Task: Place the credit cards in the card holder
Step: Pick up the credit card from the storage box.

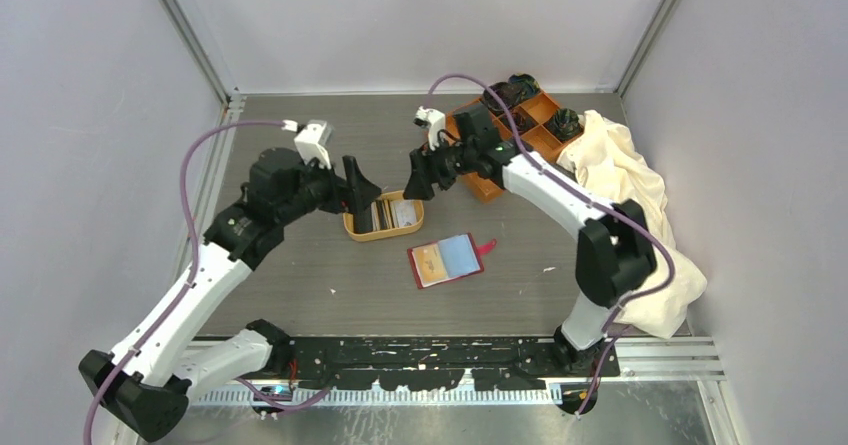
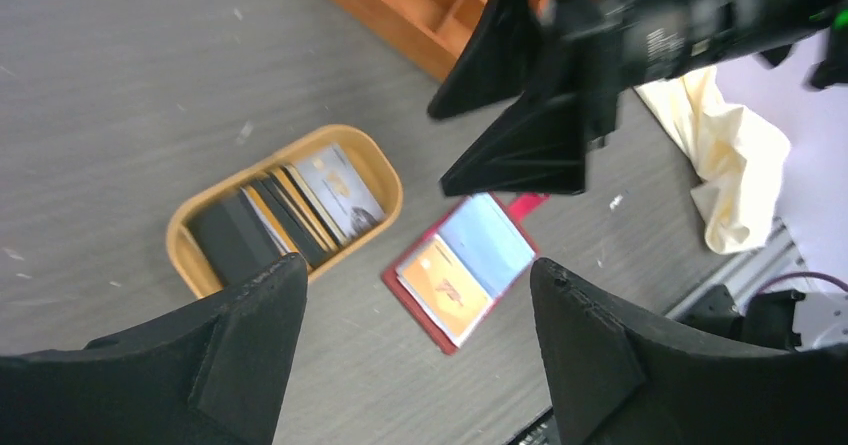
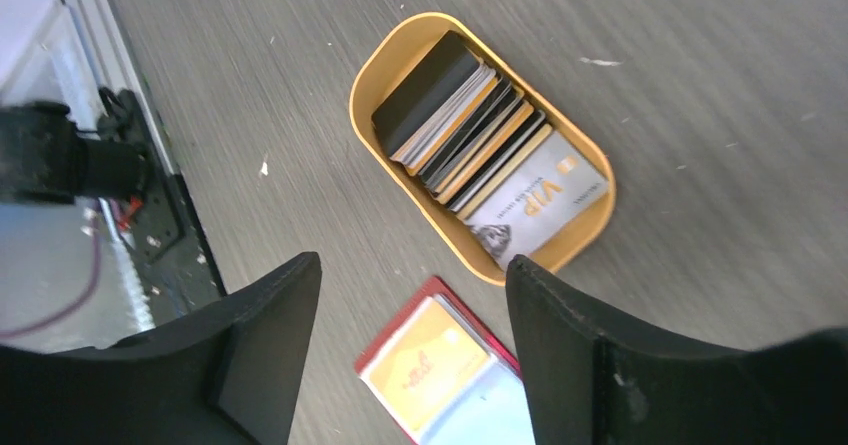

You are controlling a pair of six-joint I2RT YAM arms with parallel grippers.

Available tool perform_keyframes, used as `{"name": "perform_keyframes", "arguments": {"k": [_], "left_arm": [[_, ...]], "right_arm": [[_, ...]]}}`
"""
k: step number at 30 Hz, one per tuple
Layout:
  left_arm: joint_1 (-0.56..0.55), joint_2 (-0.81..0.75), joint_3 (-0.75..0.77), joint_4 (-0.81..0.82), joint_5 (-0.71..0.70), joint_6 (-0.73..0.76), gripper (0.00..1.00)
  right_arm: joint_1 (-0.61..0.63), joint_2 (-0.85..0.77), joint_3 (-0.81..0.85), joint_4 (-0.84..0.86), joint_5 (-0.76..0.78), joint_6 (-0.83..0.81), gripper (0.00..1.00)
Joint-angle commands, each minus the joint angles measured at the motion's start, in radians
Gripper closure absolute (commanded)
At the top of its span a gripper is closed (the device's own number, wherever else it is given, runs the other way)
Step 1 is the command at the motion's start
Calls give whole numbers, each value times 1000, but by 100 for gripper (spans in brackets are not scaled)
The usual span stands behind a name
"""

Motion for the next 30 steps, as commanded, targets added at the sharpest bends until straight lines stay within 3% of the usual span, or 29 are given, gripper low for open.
{"name": "perform_keyframes", "arguments": {"k": [1,10,15,23,30], "left_arm": [[52,48,115,-178,-21,166,18],[58,96,45,-208,-293,324,17],[59,89,17,-208,-332,342,19],[59,110,19,-218,-302,343,20],[60,117,16,-217,-302,344,21]], "right_arm": [[32,117,128,28,2,218,31],[79,343,232,38,70,418,46],[104,478,348,-66,121,408,48],[132,506,365,-114,254,369,48],[142,552,355,-75,169,433,48]]}}
